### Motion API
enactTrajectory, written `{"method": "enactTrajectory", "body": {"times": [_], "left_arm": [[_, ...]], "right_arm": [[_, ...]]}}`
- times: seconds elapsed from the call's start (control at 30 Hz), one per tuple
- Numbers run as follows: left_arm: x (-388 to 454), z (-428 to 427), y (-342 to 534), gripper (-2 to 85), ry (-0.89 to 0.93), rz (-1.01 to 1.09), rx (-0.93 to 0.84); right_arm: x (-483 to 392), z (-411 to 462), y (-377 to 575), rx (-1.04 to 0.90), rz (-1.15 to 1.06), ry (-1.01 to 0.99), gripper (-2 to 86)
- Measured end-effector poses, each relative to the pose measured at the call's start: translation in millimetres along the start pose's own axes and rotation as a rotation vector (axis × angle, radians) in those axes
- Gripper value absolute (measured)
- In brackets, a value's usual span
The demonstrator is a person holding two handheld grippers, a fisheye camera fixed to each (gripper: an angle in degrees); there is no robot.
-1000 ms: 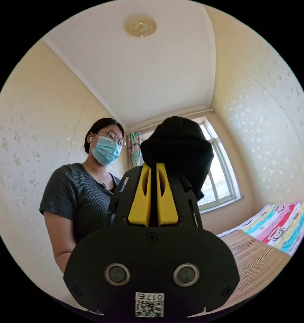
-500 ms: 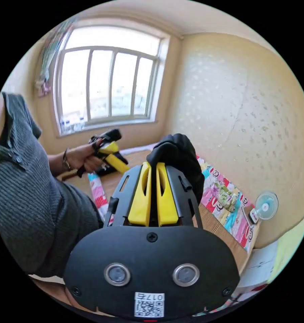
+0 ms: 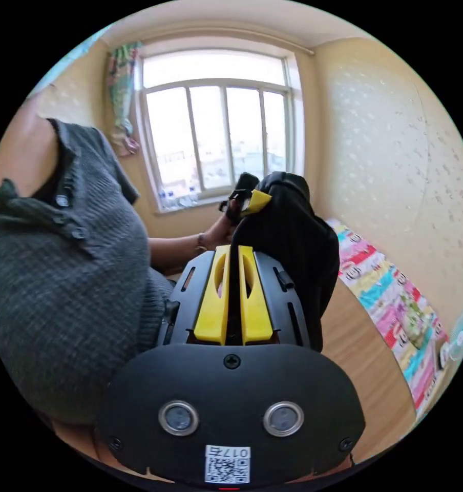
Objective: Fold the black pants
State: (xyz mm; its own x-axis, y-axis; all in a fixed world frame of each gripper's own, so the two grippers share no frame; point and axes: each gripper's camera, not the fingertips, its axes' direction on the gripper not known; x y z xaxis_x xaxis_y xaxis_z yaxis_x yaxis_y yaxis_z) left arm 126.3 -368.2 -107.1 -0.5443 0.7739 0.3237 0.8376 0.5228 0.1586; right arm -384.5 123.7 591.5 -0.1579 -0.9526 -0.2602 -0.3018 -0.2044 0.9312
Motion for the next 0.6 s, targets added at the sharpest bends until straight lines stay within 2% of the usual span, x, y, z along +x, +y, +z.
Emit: {"method": "enactTrajectory", "body": {"times": [0.1, 0.17, 0.2, 0.27, 0.37, 0.43, 0.47, 0.6], "left_arm": [[37, -17, -41, 7.0, 0.235, 0.270, 0.034], [56, -31, -64, 7.3, 0.513, 0.462, 0.140], [59, -34, -69, 7.4, 0.580, 0.498, 0.180], [57, -40, -81, 7.7, 0.884, 0.604, 0.404], [55, -24, -91, 7.8, 1.225, 0.673, 0.604], [64, -5, -96, 7.8, 1.323, 0.685, 0.643], [72, 10, -100, 7.8, 1.349, 0.673, 0.635], [98, 65, -114, 7.8, 1.431, 0.613, 0.588]], "right_arm": [[4, -58, 21, 0.163, 0.013, -0.095, 1.0], [11, -96, 41, 0.276, 0.088, -0.057, 0.8], [13, -103, 45, 0.290, 0.106, -0.051, 0.8], [27, -124, 61, 0.296, 0.201, -0.039, 1.1], [40, -130, 79, 0.230, 0.247, 0.014, 2.1], [51, -121, 92, 0.144, 0.296, 0.090, 3.7], [63, -114, 100, 0.103, 0.340, 0.056, 6.0], [93, -100, 116, 0.176, 0.402, -0.281, 14.6]]}}
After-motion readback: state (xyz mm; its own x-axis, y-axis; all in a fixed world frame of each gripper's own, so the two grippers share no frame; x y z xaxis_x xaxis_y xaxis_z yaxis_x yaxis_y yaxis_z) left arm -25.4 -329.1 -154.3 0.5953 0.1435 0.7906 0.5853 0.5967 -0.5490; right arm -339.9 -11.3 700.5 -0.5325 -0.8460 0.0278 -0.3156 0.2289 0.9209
